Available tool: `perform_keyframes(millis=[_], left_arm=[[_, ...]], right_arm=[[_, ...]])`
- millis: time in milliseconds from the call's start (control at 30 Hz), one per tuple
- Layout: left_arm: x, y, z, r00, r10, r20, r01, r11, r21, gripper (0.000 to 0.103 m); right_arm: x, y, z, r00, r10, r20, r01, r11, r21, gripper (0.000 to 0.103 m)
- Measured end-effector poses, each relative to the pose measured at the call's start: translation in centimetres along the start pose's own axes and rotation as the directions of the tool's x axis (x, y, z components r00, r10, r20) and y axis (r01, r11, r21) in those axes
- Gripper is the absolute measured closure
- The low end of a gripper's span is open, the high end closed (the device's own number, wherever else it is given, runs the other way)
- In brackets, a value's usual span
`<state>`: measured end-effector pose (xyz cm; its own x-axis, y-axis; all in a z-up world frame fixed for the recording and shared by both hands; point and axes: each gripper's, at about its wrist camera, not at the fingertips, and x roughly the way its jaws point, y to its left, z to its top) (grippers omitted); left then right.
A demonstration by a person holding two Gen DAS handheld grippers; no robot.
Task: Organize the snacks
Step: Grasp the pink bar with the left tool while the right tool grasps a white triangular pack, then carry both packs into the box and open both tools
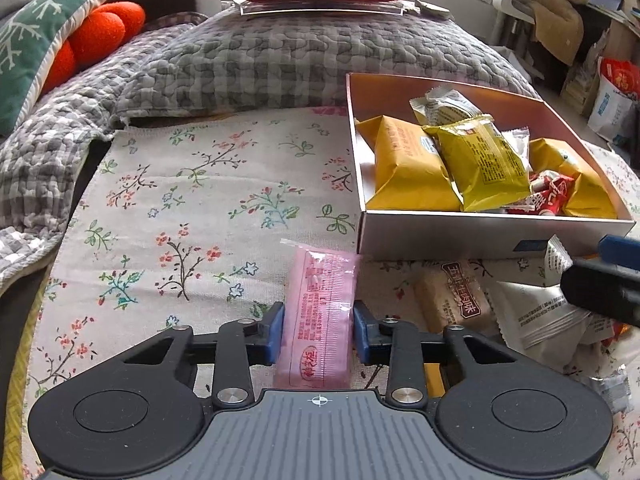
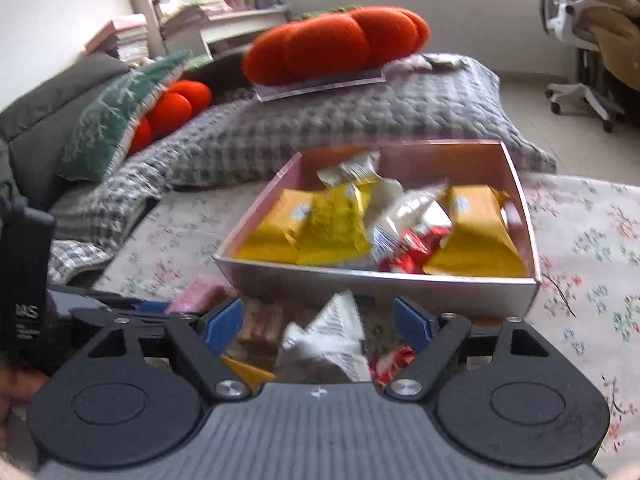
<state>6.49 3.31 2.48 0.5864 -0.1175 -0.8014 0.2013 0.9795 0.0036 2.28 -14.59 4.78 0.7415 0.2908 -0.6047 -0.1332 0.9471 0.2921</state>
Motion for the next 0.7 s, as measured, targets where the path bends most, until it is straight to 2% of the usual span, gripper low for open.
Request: perform_keyframes(millis=[100,167,233,300,367,500,567,700], left_arm=[[-0.1,0.1,0.0,1.000,-0.001,0.002,0.001,1.000,-0.009,0.072],[-0.2,0.0,-0.1,1.000,0.004,0.004,-0.004,1.000,-0.010,0.073],[-0.1,0.1,-0.1,1.000,0.006,0.003,-0.006,1.000,-0.012,0.073],[-0.1,0.1,0.0,1.000,0.005,0.002,-0.005,1.000,-0.017,0.073],[-0.1,0.3,0.0,1.000,0.004,0.002,-0.004,1.000,-0.024,0.073],[-0.1,0.4,0.0,1.000,0.007,0.002,-0.006,0.999,-0.031,0.073],[-0.2,0.4,-0.1,1.000,0.007,0.003,-0.007,0.999,-0.035,0.073],[-0.2,0.4,0.0,1.000,0.006,0.003,-0.006,0.999,-0.036,0.073]], right_arm=[[0.6,0.4,-0.3,0.999,0.041,-0.033,-0.042,0.999,-0.013,0.023],[1.8,1.0,-0.9,0.996,0.002,-0.088,-0.007,0.998,-0.062,0.023],[2.8,1.1,-1.6,0.991,-0.056,-0.121,0.044,0.994,-0.101,0.031],[3.4,0.7,-2.0,0.986,-0.052,-0.157,0.040,0.996,-0.079,0.039],[3.1,0.6,-1.8,0.987,-0.053,-0.149,0.045,0.997,-0.057,0.051],[2.7,-0.3,-1.6,0.991,-0.012,-0.135,0.016,0.999,0.032,0.054],[2.7,-0.2,-1.5,0.990,-0.023,-0.138,0.027,0.999,0.028,0.060],[2.6,0.0,-1.6,0.990,-0.023,-0.139,0.027,0.999,0.032,0.060]])
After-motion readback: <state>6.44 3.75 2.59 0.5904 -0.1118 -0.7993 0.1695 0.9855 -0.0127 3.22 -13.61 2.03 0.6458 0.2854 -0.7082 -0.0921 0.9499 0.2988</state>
